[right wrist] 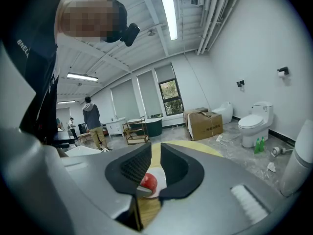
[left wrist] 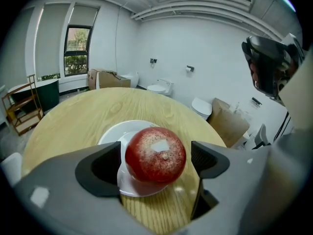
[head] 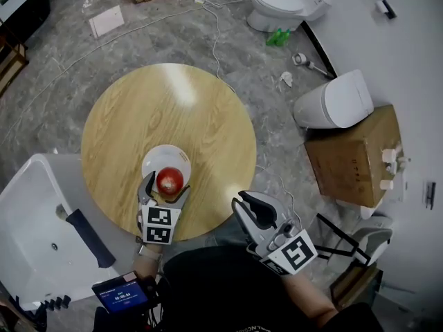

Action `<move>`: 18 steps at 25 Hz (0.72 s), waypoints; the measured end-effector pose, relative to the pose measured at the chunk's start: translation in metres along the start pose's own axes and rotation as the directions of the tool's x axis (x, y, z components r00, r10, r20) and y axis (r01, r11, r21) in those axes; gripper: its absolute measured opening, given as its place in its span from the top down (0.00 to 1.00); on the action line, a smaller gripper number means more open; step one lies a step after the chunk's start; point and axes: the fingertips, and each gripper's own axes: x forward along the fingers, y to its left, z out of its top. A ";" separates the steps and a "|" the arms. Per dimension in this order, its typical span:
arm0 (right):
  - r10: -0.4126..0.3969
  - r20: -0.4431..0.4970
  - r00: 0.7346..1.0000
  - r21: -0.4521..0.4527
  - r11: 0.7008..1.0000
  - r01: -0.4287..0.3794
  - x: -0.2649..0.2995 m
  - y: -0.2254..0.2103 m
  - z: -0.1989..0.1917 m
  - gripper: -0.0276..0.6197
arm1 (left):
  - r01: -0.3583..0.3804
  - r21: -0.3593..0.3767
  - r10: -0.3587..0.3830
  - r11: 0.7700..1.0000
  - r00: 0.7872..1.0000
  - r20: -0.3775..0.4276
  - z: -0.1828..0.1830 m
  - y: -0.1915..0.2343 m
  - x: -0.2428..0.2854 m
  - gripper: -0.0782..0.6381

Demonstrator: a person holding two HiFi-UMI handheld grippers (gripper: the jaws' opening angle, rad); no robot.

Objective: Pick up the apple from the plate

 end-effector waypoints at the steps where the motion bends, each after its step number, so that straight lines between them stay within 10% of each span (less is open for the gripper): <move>1: -0.005 -0.003 1.000 0.004 1.000 0.005 0.000 -0.004 -0.003 0.86 | 0.002 0.001 -0.002 1.000 1.000 -0.003 -0.001 0.000 0.003 0.27; 18: -0.067 0.007 0.998 0.050 0.997 0.066 -0.018 -0.017 -0.002 0.86 | 0.030 0.017 -0.030 0.999 0.999 0.028 0.024 -0.014 -0.011 0.33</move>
